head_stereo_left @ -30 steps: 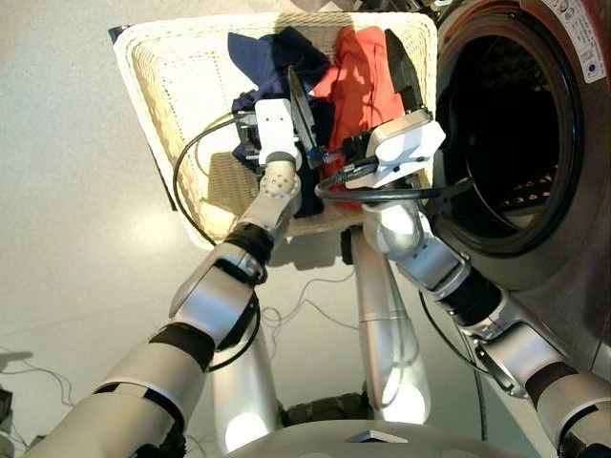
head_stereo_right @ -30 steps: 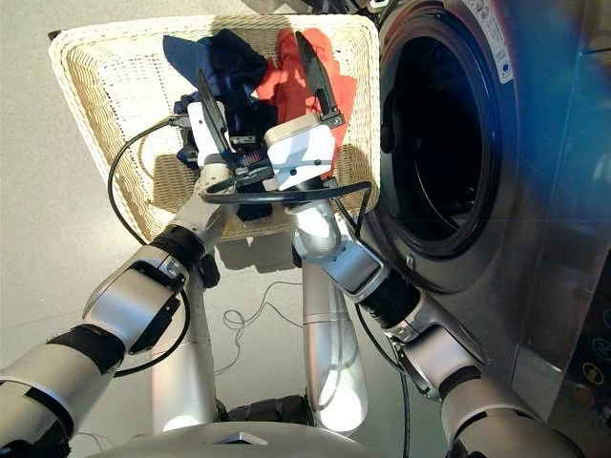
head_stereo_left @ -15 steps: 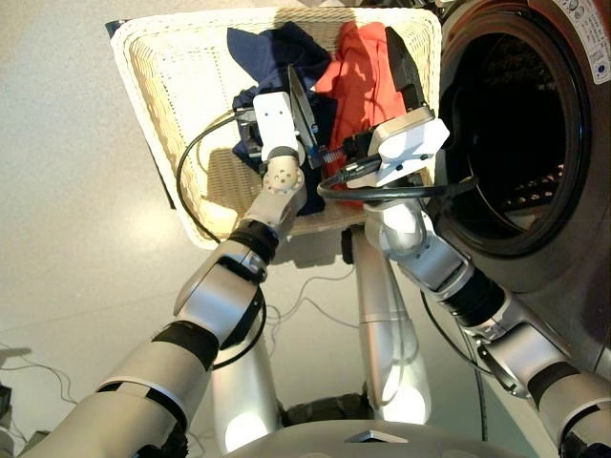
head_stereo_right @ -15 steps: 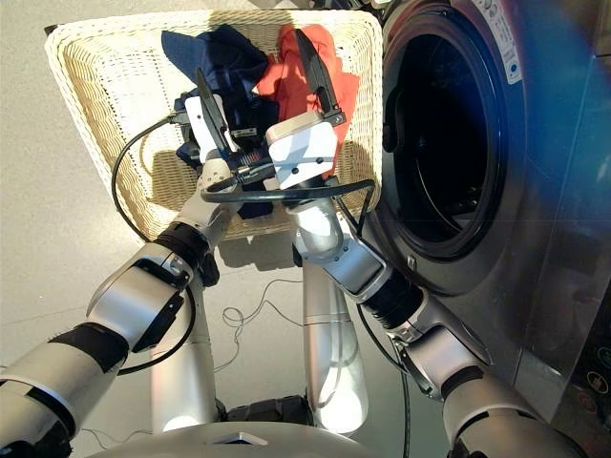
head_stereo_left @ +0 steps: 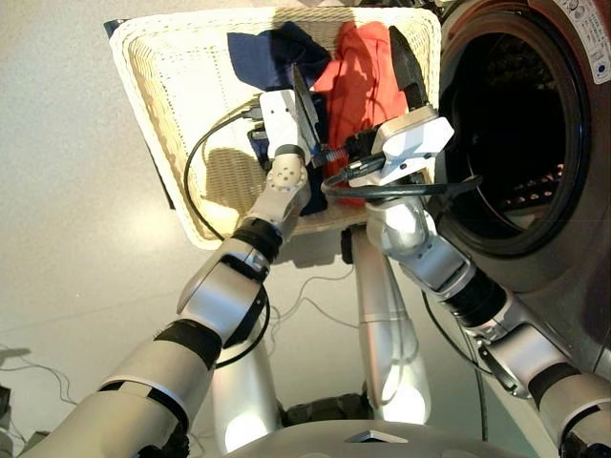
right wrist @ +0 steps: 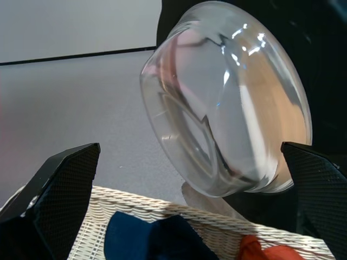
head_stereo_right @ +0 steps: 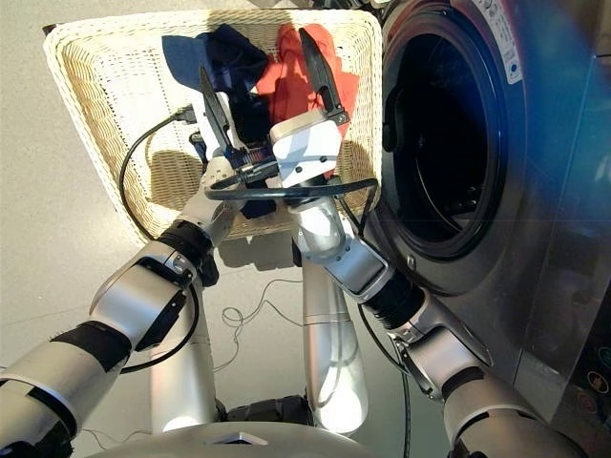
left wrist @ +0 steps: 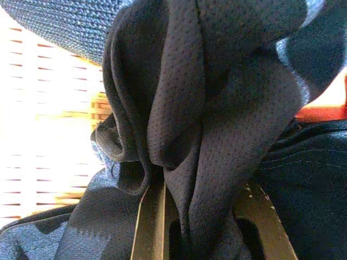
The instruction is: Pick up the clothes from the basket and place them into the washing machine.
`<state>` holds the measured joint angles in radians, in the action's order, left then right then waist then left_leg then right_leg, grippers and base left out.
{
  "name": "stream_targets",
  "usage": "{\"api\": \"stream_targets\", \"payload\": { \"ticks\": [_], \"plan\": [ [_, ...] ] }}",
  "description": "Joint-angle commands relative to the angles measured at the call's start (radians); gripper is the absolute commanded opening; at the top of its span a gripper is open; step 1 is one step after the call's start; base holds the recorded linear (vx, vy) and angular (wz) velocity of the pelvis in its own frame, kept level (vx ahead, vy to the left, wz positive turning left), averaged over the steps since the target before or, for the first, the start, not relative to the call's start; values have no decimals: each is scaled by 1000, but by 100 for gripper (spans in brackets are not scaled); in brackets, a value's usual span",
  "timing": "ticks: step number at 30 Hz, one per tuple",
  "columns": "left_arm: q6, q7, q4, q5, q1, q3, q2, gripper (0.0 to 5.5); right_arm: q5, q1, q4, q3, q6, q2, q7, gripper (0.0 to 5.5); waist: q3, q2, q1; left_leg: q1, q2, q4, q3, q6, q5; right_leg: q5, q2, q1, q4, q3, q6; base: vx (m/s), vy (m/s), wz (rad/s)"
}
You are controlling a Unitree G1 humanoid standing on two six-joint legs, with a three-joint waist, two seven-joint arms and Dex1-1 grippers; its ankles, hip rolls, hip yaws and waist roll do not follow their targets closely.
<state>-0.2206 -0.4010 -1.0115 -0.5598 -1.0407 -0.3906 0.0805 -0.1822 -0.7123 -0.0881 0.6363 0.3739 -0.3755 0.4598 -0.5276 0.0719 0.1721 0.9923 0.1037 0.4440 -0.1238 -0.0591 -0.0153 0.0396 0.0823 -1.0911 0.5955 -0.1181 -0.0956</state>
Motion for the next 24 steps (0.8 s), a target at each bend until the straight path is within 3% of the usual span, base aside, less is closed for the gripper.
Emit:
{"api": "stream_targets", "payload": {
  "ticks": [1, 6, 10, 14, 20, 24],
  "plan": [
    [2, -21, -57, -13, 64, 22, -53, 0, 20, 37, -87, -43, 30, -2, 21, 550, 8, 2, 6, -64, -19, 4, 16, -12, 32, -158, 4, 108, -184, 32, -61, 52, 29, -64],
    [-35, -40, 104, 51, 164, -20, -26, 0, 36, 99, -83, -93, 21, -46, 21, 550, 10, -6, -3, -192, -57, -118, 0, -15, -4, -193, 17, 227, -291, 32, -81, 0, 0, 0],
    [-78, -34, 349, 135, 288, -67, 55, 0, 34, 170, -69, -152, 16, -74, -1, 550, 17, -15, -19, -277, -83, -194, -3, -19, -28, -217, 30, 308, -360, 32, -93, 0, 0, 0],
    [-132, -4, 574, 167, 400, -60, 134, 0, 8, 226, -29, -183, 12, -94, -57, 550, 26, -11, -39, -317, -88, -193, 0, -12, -21, -216, 31, 348, -366, 30, -95, 0, 0, 0],
    [-178, 74, 828, 201, 493, -52, 244, 0, -76, 295, -12, -202, 12, -146, -174, 550, 31, -21, -59, -323, -88, -157, 6, -4, 2, -199, 38, 359, -338, 24, -91, 0, 0, 0],
    [-211, 172, 1004, 149, 534, -26, 300, 0, -181, 286, -11, -166, -14, -195, -313, 550, 46, -34, -76, -343, -90, -164, 0, -8, 5, -195, 45, 380, -351, 25, -91, 0, 0, 0]
  ]
}}
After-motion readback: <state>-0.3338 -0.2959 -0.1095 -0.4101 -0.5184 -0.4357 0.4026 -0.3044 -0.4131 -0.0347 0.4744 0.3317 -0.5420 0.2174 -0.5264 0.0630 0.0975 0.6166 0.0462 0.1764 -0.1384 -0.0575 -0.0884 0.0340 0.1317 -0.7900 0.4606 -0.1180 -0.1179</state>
